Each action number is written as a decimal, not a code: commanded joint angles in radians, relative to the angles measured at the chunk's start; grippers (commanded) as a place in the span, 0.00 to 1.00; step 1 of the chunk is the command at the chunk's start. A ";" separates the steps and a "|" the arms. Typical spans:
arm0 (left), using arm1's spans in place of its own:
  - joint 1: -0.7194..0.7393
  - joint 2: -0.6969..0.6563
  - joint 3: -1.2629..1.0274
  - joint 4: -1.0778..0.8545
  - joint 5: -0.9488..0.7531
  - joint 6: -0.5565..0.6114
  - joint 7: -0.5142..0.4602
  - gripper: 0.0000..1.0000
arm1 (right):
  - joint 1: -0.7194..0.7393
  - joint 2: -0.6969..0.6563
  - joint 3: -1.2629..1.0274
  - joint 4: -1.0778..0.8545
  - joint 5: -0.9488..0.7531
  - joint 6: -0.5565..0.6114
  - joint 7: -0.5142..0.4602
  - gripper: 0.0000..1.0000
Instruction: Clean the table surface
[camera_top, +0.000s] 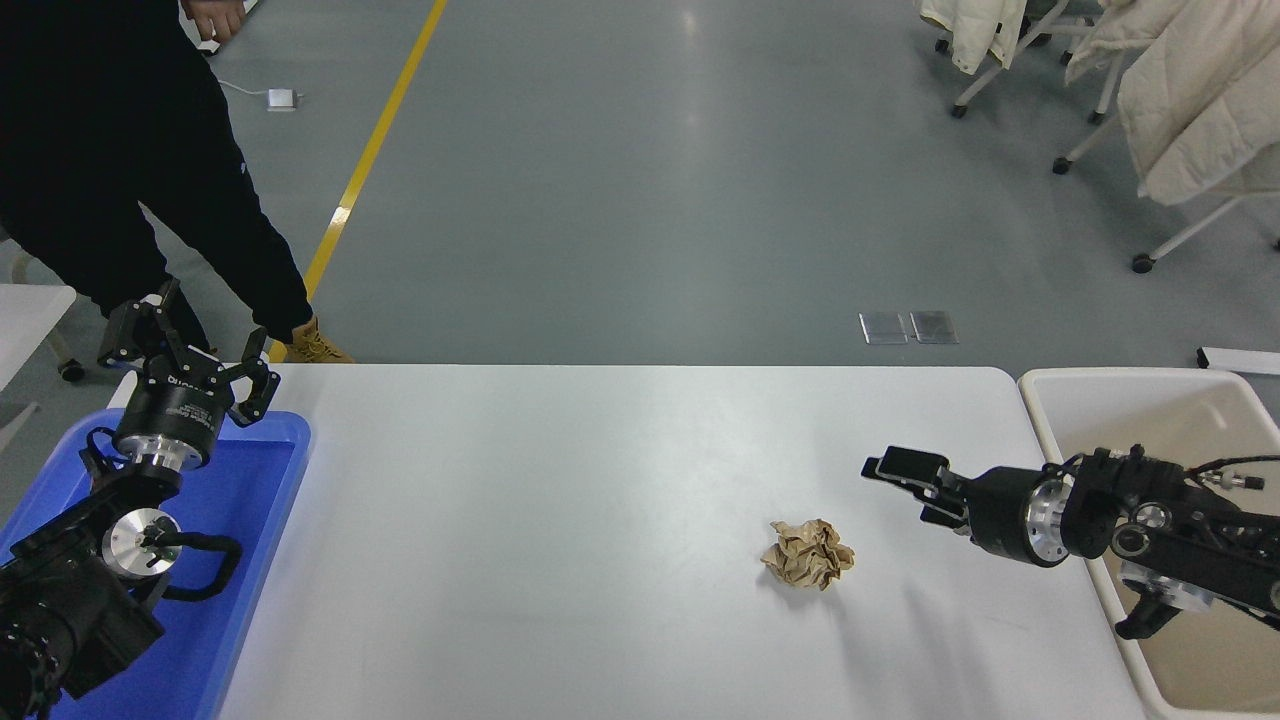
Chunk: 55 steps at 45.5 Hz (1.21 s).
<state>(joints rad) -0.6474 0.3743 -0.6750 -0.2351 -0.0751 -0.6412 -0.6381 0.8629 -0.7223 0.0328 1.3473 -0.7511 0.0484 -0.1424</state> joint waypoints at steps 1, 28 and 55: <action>0.000 0.000 0.000 0.000 0.000 -0.002 0.000 1.00 | 0.042 0.057 -0.036 0.049 0.249 -0.002 -0.170 0.99; 0.000 0.000 0.000 -0.001 0.000 -0.002 0.000 1.00 | 0.031 0.265 -0.051 -0.279 0.612 -0.107 -0.187 0.99; 0.000 0.000 0.000 0.000 0.000 -0.002 0.000 1.00 | 0.064 0.337 -0.057 -0.306 0.760 -0.125 -0.232 0.98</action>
<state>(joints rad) -0.6474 0.3743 -0.6749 -0.2354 -0.0748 -0.6425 -0.6381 0.9134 -0.4240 -0.0223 1.0458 -0.0494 -0.0656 -0.3538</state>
